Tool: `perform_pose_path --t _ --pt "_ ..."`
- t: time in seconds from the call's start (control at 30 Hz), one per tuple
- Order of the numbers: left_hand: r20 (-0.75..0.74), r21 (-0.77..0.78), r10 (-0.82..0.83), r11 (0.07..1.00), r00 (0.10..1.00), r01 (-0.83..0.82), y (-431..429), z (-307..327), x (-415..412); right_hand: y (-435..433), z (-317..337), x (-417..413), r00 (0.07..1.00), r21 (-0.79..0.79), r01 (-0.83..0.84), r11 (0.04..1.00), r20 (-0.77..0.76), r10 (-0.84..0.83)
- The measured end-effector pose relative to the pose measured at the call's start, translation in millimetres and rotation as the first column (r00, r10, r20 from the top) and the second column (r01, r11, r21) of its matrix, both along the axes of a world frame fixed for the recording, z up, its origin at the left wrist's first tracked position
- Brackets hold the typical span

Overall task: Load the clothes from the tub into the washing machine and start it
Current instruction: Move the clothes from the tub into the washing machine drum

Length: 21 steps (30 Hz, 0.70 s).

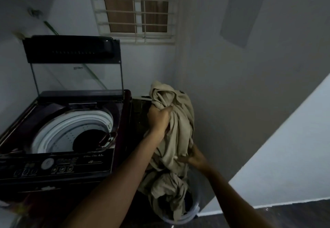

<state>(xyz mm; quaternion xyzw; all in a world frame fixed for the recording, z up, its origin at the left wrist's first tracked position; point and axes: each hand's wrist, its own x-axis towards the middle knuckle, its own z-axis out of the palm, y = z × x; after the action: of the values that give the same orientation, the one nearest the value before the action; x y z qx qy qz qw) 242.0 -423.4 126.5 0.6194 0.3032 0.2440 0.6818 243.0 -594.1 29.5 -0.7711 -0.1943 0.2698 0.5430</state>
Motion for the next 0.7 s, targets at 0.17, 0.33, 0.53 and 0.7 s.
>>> perform_pose_path --t 0.17,0.33,0.53,0.7 --pt "-0.024 0.199 0.077 0.977 0.997 -0.071 23.3 11.7 -13.1 1.8 -21.5 27.7 0.943 -0.039 0.318 0.947 0.119 -0.312" --pt "-0.261 0.738 0.075 0.658 0.963 0.148 52.3 -13.8 -31.0 -6.7 35.0 51.5 0.893 -0.003 0.347 0.938 0.307 -0.329" --pt "-0.565 0.596 -0.415 0.391 0.713 0.701 29.3 -36.7 -33.2 29.1 82.7 43.4 0.853 -0.046 0.263 0.964 0.477 -0.21" --pt "-0.52 0.621 -0.318 0.497 0.793 0.606 8.6 -43.0 -37.3 35.7 105.0 36.8 0.93 0.023 0.23 0.973 0.291 -0.226"
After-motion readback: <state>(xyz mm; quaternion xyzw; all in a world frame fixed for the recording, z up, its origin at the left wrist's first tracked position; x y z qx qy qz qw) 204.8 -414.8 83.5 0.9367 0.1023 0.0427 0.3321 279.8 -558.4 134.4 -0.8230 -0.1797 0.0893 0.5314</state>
